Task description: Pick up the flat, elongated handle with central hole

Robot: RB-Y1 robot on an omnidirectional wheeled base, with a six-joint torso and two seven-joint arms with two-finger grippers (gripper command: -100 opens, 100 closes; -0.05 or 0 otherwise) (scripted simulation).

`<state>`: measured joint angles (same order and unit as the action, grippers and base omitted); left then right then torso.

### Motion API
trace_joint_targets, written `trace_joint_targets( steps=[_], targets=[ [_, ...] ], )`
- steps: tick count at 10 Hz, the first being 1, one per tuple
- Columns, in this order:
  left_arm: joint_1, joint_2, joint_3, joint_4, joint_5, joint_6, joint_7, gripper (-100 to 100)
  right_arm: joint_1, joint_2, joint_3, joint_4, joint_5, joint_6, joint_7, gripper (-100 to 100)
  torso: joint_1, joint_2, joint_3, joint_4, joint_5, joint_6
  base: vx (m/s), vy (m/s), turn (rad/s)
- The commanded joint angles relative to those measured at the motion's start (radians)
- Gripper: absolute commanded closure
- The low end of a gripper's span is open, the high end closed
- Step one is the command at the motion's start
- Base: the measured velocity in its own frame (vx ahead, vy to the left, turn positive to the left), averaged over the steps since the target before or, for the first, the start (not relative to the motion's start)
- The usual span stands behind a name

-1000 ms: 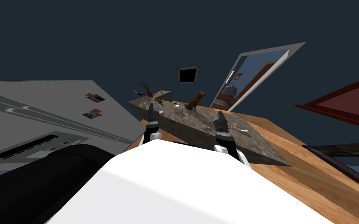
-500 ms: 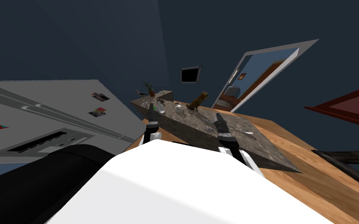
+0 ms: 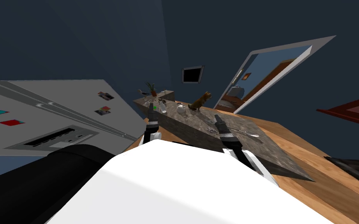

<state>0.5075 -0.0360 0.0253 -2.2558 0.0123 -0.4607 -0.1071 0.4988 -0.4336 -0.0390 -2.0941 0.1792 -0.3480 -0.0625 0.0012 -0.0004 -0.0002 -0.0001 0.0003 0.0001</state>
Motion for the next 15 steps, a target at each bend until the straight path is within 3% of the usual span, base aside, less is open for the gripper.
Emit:
trace_joint_targets(
  steps=[1, 15],
  targets=[
    [0.0, 0.0, 0.0, 0.0, 0.0, 0.0, 0.0, 0, 0.004, -0.05, -0.005, 0.024, 0.011, 0.006, -0.013, -100, 0.0, 0.0, 0.0, 0.0, 0.0, 0.0, 0.004, 0.035, 0.076],
    [0.0, 0.0, 0.0, 0.0, 0.0, 0.0, 0.0, 0, 0.042, -0.454, -0.003, 0.17, 0.076, 0.036, -0.069, -100, 0.0, 0.0, 0.0, 0.0, 0.0, 0.0, 0.008, 0.024, 0.097]
  ],
)
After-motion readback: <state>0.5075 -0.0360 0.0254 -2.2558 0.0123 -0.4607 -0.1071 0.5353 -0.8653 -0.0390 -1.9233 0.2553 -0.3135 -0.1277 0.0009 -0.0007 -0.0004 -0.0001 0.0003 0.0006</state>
